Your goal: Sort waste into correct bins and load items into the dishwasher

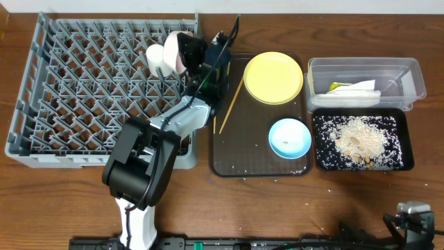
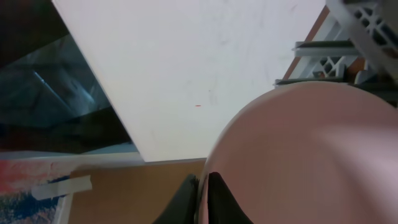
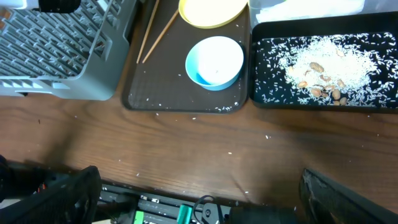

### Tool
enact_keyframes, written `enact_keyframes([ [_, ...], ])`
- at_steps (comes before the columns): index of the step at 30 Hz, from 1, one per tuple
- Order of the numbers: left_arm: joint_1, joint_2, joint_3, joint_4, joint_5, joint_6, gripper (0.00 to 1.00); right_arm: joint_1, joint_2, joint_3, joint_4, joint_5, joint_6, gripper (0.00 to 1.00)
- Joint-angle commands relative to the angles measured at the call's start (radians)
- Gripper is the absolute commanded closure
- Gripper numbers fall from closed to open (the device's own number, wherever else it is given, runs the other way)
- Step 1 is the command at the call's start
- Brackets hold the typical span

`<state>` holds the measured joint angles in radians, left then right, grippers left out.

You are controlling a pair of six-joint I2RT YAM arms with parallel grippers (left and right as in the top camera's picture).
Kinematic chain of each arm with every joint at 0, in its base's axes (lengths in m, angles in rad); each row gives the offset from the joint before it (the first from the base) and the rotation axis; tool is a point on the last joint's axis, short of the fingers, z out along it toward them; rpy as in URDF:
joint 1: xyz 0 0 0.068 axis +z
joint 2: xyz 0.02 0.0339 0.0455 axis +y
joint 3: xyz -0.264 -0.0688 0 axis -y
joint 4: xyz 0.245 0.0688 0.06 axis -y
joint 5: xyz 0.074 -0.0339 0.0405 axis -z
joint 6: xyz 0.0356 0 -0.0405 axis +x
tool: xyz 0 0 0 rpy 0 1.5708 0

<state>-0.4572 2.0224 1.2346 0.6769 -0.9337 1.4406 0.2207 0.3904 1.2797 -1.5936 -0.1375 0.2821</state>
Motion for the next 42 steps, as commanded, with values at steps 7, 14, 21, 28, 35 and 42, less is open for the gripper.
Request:
enact_keyframes([
  [7,-0.048,0.011,0.008,-0.013,0.010,-0.013,0.83,-0.013,0.000,0.000,-0.001,0.006,0.009,0.01],
  [14,-0.049,0.011,0.008,-0.046,0.013,-0.013,0.42,-0.013,0.000,0.000,-0.001,0.006,0.009,0.01],
  [21,-0.049,0.011,0.008,0.105,0.013,-0.013,0.36,-0.013,0.000,0.000,-0.001,0.006,0.009,0.01],
  [28,-0.048,0.010,0.008,0.172,0.012,-0.013,0.27,-0.013,0.000,0.000,-0.001,0.006,0.009,0.01],
  [35,-0.048,-0.005,0.008,0.276,0.000,-0.013,0.14,-0.013,0.000,0.000,-0.001,0.006,0.009,0.01],
  [42,-0.048,-0.048,0.008,0.270,-0.014,-0.069,0.12,-0.013,0.000,0.000,-0.001,0.006,0.009,0.01],
])
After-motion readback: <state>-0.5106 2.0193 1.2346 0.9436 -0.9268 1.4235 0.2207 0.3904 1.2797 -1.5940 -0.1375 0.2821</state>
